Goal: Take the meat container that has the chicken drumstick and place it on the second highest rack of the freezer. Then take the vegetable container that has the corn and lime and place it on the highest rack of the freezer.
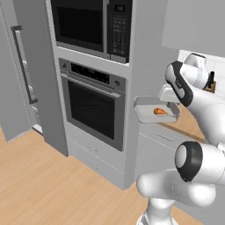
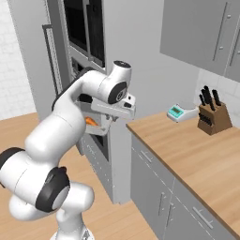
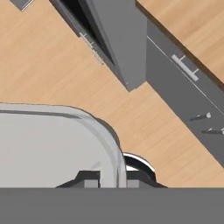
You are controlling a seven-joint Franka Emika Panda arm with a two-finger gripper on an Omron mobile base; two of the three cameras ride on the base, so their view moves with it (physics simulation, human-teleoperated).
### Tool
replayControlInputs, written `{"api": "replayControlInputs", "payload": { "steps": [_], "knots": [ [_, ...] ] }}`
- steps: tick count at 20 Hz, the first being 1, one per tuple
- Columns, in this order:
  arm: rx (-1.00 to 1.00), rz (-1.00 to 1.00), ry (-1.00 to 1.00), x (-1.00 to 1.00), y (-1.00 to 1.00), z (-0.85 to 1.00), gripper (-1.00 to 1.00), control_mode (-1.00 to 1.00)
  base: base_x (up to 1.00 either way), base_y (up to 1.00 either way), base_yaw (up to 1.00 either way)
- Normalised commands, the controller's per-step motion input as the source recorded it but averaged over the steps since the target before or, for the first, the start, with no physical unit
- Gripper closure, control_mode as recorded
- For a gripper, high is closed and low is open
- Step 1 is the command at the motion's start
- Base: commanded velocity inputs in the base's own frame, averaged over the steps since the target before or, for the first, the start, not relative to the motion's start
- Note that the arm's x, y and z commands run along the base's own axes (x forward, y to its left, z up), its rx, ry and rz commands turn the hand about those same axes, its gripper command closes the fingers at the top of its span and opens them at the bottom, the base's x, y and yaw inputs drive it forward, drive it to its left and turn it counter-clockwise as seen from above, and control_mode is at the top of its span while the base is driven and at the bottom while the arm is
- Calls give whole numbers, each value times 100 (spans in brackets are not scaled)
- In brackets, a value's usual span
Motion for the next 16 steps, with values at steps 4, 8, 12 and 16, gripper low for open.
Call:
{"api": "replayControlInputs", "payload": {
  "steps": [4, 8, 12, 16],
  "knots": [
    [0, 0, 0, 0, 0, 0, 100, 100, -1, 0, 0],
    [0, 0, 0, 0, 0, 0, 100, 100, -18, 28, 32],
    [0, 0, 0, 0, 0, 0, 100, 100, -16, 49, 56],
    [0, 0, 0, 0, 0, 0, 100, 100, -3, 52, 66]
  ]
}}
